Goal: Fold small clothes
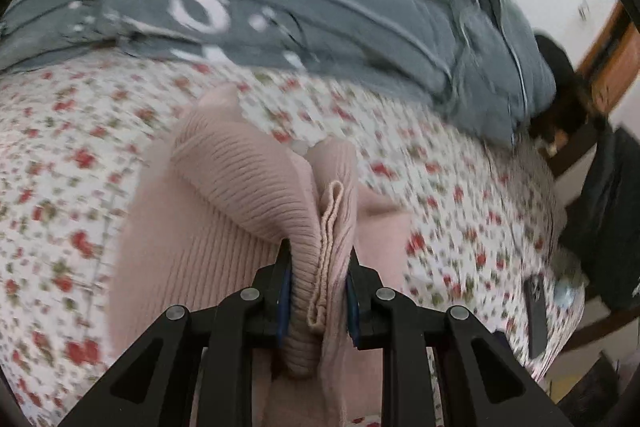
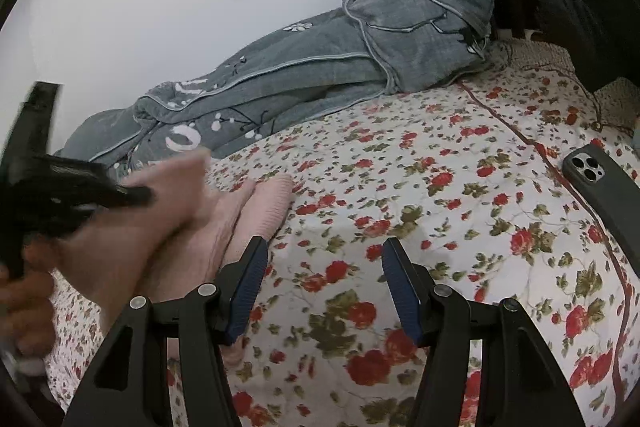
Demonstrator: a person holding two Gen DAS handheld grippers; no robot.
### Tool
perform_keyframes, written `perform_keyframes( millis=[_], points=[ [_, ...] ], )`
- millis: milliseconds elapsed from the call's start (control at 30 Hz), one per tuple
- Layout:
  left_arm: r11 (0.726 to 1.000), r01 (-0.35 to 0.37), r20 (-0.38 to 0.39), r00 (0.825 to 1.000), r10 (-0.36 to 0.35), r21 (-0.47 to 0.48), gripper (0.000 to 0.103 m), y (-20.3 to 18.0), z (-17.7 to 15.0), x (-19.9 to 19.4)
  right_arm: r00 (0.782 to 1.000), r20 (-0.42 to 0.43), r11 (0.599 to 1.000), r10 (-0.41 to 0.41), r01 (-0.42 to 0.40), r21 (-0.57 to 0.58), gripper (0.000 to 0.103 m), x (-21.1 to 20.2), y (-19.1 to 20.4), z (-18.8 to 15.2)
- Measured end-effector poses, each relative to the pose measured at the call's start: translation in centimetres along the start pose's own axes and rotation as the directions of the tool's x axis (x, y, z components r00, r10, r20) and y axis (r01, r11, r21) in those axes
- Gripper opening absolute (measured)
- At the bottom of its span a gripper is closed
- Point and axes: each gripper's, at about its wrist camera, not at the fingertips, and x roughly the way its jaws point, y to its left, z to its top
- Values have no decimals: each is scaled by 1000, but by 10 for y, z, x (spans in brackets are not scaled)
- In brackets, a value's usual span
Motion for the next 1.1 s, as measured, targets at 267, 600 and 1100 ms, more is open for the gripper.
perform_keyframes(
  millis=[267,600,1100],
  points=[
    [961,277,-32,960,-277,4,36,13,4,-27,995,-11,995,97,-97,9,59,1,10,0],
    [999,24,163,986,-32,49,52,122,-10,-54,937,-88,936,338,-325,138,72,27,50,15],
    [991,131,144,982,-125,-33,54,217,-45,-45,956,-141,967,256,-252,42,18,65,92,33]
  ],
)
